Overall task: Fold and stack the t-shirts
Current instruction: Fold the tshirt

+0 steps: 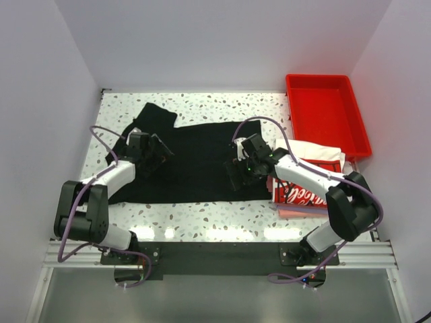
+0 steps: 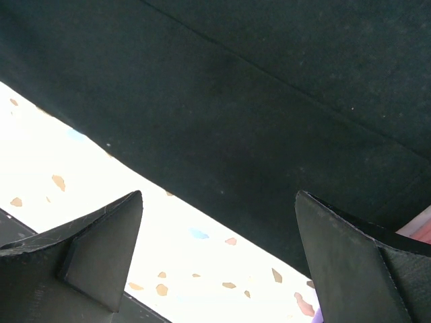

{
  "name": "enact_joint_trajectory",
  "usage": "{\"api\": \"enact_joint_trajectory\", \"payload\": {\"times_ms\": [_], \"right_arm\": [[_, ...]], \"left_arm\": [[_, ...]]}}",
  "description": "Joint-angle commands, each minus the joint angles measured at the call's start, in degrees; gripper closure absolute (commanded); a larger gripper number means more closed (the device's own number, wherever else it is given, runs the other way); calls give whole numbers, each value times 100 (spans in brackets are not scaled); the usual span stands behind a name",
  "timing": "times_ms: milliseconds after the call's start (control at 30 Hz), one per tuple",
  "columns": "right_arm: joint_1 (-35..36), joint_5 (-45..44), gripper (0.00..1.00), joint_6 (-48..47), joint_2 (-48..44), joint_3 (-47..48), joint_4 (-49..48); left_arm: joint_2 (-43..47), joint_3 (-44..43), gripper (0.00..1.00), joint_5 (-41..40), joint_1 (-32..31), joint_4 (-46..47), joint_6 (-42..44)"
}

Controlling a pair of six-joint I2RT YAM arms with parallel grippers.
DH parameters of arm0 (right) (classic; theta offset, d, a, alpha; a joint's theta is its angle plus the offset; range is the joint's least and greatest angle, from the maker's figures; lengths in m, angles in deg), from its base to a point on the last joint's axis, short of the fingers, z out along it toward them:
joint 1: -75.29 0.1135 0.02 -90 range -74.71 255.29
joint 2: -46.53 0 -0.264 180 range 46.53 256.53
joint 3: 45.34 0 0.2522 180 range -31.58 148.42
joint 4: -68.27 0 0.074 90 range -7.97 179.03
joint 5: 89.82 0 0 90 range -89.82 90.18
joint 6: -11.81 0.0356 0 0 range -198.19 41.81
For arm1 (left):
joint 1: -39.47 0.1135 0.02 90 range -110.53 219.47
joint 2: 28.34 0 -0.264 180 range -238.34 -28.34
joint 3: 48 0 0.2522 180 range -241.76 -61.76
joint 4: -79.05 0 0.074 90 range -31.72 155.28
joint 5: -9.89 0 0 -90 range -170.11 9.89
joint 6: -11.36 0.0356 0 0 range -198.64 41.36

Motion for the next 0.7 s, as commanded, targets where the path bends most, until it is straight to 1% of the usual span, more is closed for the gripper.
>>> {"api": "enact_joint_trajectory", "payload": {"times_ms": [0,167,300,367,400,467,500,533,600,667], "right_arm": [[3,17,1,-48,142,202,-2],[3,-36,1,-57,221,246,-20],[11,-71,1,-57,256,246,-11],[11,-115,1,-57,256,255,7],[3,-159,1,-57,248,255,33],[3,-168,1,-57,212,247,24],[11,-159,1,-57,195,238,-2],[3,-159,1,-66,186,238,-2],[11,-133,1,-57,186,238,-11],[3,-115,1,-66,177,238,-2]], "left_arm": [[-248,-378,0,87,-158,365,35],[-705,-772,0,25,-203,540,105],[-995,-1151,0,-18,-351,839,421],[-1119,-1475,0,-36,-387,551,527],[-1145,-1538,0,-253,-405,332,606],[-1023,-1565,0,-483,-405,-3,676],[-935,-1539,0,-719,-405,-144,720],[-717,-1486,0,-826,-405,-206,721],[-313,-1214,0,-1089,-405,-250,730],[-74,-880,0,-1187,-405,-251,730]]}}
